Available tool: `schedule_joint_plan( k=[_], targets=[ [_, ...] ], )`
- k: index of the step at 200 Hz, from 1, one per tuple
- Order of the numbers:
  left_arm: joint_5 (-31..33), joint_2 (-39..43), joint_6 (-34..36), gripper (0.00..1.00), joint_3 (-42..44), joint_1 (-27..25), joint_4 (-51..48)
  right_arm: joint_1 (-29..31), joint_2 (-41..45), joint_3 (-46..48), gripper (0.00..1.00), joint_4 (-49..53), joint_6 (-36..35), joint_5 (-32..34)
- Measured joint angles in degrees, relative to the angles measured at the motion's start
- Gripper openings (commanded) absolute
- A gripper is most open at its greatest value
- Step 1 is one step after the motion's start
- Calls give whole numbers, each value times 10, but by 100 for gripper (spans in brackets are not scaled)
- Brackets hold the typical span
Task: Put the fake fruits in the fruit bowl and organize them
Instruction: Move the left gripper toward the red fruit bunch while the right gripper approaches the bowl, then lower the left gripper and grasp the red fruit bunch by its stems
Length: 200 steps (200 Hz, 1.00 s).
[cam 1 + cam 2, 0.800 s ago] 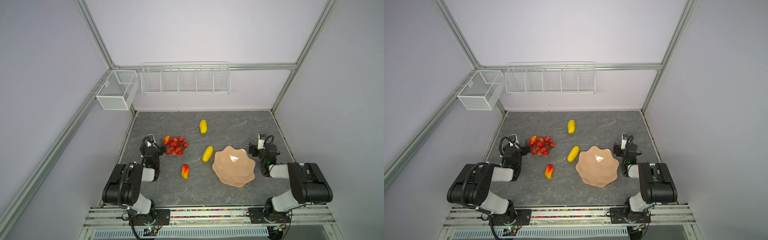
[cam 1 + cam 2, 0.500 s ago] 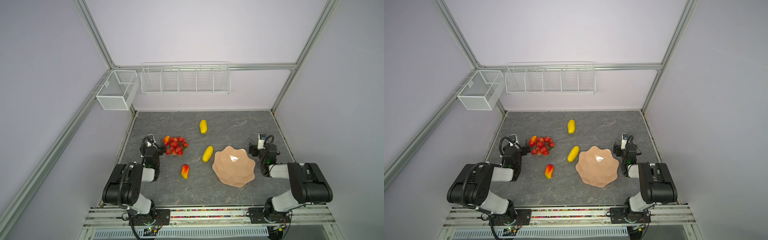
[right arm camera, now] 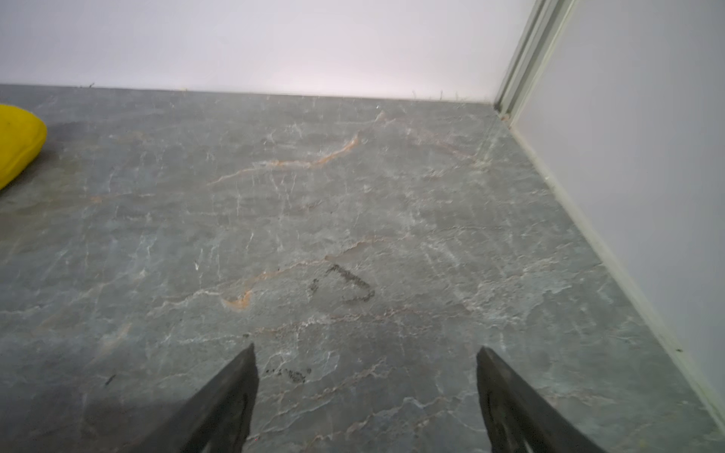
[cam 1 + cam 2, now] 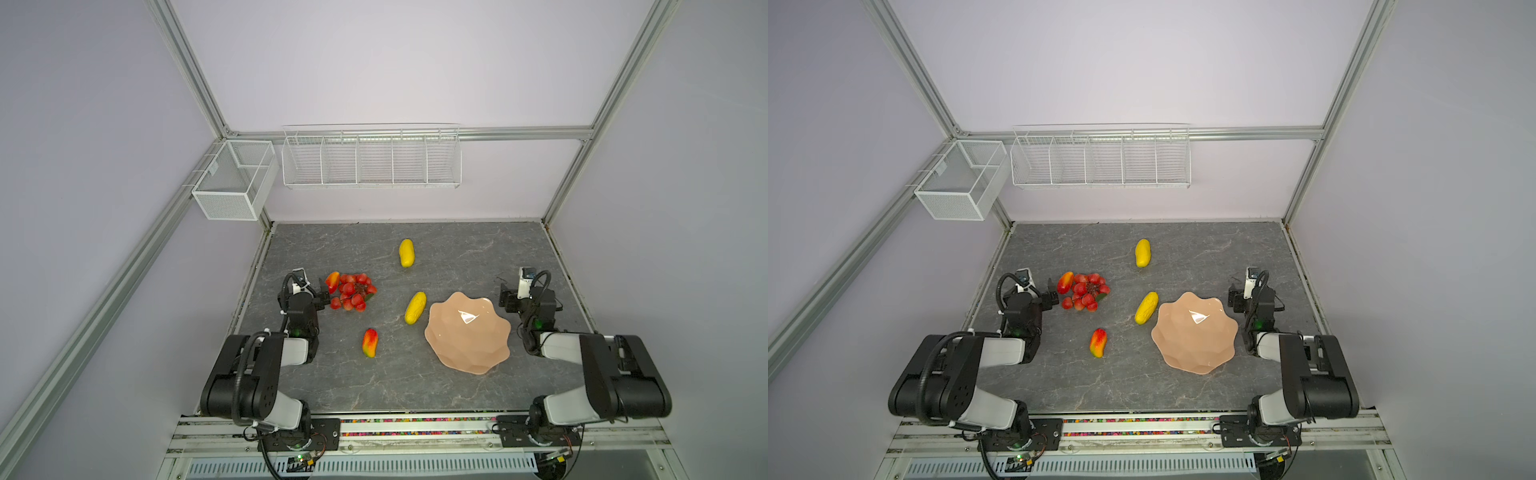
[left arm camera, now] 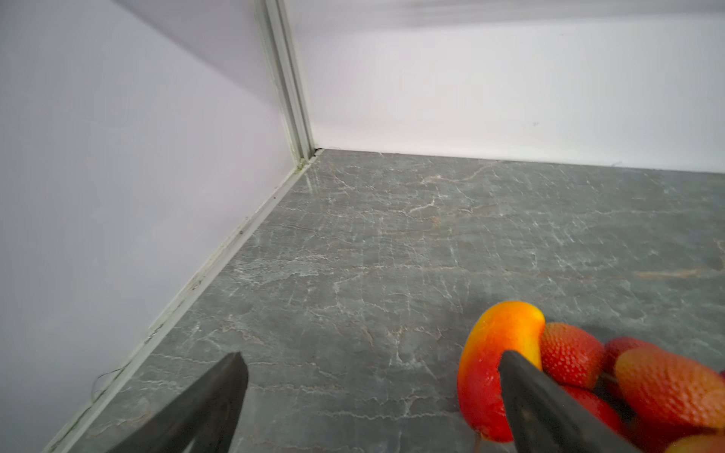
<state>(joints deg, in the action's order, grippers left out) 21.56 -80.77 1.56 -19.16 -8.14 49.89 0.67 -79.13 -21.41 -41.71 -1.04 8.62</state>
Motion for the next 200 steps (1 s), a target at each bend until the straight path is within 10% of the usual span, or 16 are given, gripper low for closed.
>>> schedule_joint_plan(
  k=[82,134,200],
  targets=[
    [-58,290,-28,72,-116,-204,-381,244,192,-189,88,363,59,-73],
    [-141,239,-19,58,-96,-241,-431,395,110,-181,88,370,116,-146],
    [-133,89,1,52,-156,-242,-436,431,34,-208,88,350,131,-162]
  ],
)
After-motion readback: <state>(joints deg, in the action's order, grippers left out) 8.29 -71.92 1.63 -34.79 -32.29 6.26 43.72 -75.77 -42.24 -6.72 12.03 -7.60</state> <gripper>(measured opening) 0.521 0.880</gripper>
